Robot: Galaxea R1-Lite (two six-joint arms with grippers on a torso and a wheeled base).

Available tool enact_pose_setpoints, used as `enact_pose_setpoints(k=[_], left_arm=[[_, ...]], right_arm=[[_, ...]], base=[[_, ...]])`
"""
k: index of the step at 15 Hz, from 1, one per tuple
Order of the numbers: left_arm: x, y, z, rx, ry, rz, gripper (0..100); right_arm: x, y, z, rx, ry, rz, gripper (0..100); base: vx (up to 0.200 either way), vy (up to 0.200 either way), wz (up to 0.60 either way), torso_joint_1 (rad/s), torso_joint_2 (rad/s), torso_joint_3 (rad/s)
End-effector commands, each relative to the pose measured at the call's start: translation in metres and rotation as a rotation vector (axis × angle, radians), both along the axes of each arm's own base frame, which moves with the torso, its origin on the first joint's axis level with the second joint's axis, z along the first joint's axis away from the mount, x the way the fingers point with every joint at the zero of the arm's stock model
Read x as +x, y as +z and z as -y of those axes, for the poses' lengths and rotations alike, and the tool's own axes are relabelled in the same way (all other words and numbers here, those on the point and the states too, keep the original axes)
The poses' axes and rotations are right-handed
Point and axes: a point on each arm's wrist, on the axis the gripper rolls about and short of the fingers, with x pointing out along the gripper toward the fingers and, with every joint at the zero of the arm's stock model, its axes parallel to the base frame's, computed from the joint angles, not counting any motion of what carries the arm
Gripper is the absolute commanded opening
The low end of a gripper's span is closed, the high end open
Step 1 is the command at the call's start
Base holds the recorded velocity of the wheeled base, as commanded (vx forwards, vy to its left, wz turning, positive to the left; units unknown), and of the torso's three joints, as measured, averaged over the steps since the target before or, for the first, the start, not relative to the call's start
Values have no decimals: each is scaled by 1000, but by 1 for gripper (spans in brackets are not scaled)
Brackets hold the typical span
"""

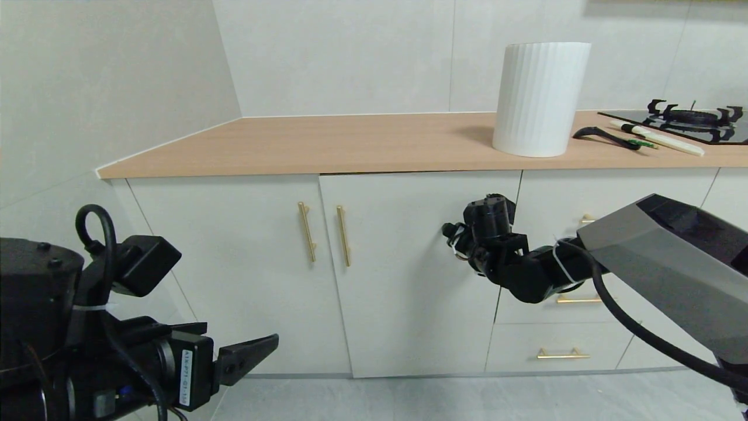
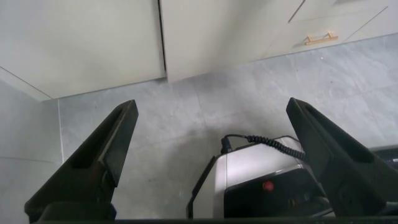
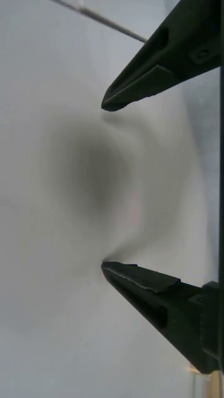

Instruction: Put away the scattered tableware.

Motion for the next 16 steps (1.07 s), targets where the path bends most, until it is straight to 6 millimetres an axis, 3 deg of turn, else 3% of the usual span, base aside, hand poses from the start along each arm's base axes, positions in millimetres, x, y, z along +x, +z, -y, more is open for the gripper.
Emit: enact_pose_setpoints(k=[1,6,8,11,14,16], left_arm=[[0,0,0,1,0,-2,100],[1,-1,1,4,0,-5,100],[1,-1,1,2,0,-3,100],[0,0,0,0,1,0,100],[-4,3,-4,-8,3,21,100],[-15,15,-13,-28,25,115,100]], right_arm=[[5,-7,1,-7,-12,-6,100],[4,-2,5,-5,-18,1,100],[-10,12,7,-8,3,3,100],[-51,45,17,-38,93,12,100],[-132,121,56,-72,306,140,100],[-186,141,84,-191,337,216,100]], base=[[0,0,0,0,0,0],[0,0,0,0,0,0],[0,0,0,0,0,0],[0,0,0,0,0,0],[0,0,0,0,0,0],[0,0,0,0,0,0]])
